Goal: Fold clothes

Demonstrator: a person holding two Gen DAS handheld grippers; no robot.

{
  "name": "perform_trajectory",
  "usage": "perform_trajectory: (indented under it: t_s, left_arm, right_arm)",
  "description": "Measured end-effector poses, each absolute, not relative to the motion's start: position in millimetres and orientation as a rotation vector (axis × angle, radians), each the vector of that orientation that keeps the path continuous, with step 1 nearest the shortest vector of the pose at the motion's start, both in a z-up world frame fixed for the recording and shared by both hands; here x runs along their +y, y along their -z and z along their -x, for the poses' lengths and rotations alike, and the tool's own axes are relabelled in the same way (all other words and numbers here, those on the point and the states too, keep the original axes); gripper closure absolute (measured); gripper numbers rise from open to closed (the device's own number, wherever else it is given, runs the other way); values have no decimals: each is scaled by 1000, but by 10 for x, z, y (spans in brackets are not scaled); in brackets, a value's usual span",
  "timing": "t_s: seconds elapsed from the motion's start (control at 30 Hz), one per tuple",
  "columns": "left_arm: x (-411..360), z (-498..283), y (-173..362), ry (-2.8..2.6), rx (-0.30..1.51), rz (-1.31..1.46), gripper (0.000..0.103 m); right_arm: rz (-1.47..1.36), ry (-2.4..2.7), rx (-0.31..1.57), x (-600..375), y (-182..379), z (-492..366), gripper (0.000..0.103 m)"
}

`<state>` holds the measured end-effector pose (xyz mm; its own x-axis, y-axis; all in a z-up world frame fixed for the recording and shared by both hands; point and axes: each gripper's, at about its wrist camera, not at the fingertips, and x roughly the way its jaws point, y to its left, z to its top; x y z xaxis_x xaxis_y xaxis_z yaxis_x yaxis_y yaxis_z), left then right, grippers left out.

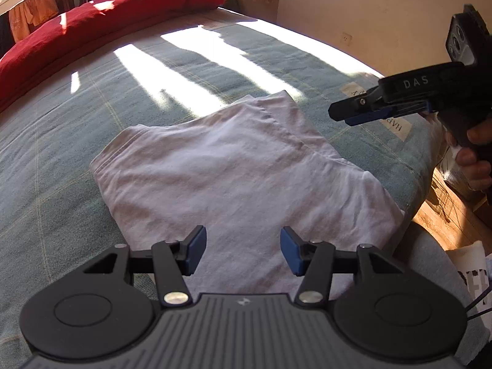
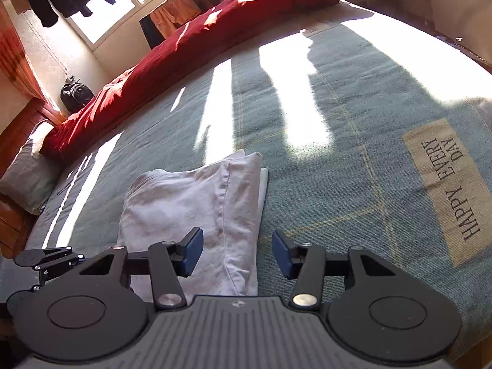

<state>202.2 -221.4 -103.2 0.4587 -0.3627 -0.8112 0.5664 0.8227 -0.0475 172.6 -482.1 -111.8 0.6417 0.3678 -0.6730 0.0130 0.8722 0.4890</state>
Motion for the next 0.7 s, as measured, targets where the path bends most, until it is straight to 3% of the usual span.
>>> perform_trajectory:
  t_s: [0.2, 0.23, 0.27, 0.3, 0.33, 0.57, 0.7]
  left_arm:
    - [-2138, -2135, 1140, 559, 908, -203, 48]
    - [-2130, -2160, 1150, 562, 903, -196, 48]
    - [-2124, -2189, 1156, 562, 895, -192, 48]
    - [-2121, -2224, 1155, 556, 880, -192, 48]
    - [-2122, -2262, 1153, 552, 867, -192, 47]
    - [-2195, -2766, 1175, 473, 790, -224, 42]
    - [-2040, -3067, 1376, 384, 879, -197, 41]
  right_arm:
    - [-496, -198, 884, -4843, 1373, -2295, 52]
    - [-498, -201, 896, -4842, 1427, -2364, 60]
    - [-490, -217, 904, -4824, 1461, -2412, 84]
    - [-480, -236, 912, -4801, 1491, -2454, 95]
    - [-466, -243, 910, -4776, 1504, -2486, 99]
    - [-411, -240, 918, -4753, 1518, -2735, 99]
    - [-413, -215, 920, -4799, 1509, -2739, 95]
